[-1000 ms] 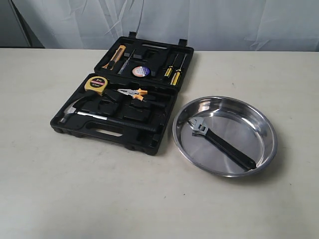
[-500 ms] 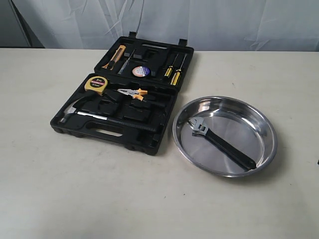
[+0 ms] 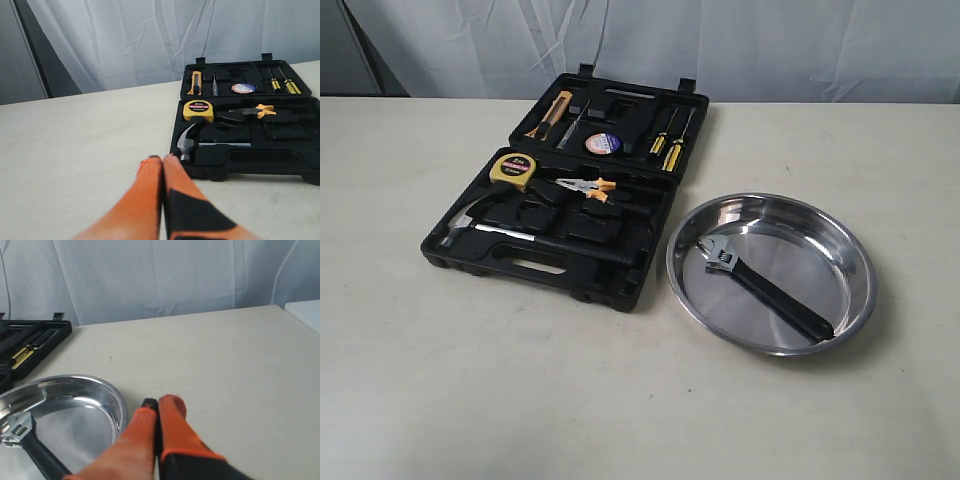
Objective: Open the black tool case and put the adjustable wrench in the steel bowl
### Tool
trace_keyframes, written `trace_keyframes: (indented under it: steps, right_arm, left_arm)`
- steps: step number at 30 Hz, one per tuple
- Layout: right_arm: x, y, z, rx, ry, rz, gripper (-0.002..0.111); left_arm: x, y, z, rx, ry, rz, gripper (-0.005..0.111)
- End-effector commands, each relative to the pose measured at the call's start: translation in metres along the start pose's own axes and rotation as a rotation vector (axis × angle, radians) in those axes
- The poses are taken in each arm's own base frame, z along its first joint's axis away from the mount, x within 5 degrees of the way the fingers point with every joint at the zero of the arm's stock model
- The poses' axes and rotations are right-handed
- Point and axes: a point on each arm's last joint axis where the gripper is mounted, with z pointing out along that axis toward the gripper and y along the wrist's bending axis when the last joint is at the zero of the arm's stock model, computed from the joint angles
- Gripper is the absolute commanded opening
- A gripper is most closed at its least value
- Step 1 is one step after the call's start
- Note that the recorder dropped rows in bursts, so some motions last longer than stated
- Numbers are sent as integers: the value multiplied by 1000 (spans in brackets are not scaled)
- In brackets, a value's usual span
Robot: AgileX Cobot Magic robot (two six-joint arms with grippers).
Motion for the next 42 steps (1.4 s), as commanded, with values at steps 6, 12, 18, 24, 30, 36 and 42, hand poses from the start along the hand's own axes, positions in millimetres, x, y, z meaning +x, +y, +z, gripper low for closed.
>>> trace_keyframes:
  steps: [6,12,18,24,30,36,42]
  right_arm:
    - [10,-1,-10,5,30,-17,0]
    - [9,-1,-13,2,-13,-15,0]
    - [8,-1,-13,0,-15,-11,0]
    - [9,-1,-13,0,-13,-5,0]
    - [9,-1,-13,0,-11,-5,0]
    - [9,-1,-13,0,-11,-3,0]
    - [9,-1,-13,0,-11,-3,0]
  left_arm:
    - [0,0,0,0,4,3,0]
    - [0,0,0,0,4,3,0]
    - [0,0,0,0,4,3,0]
    - [0,0,0,0,4,3,0]
    - [0,0,0,0,4,3,0]
    - [0,0,0,0,4,3,0]
    - [0,0,0,0,4,3,0]
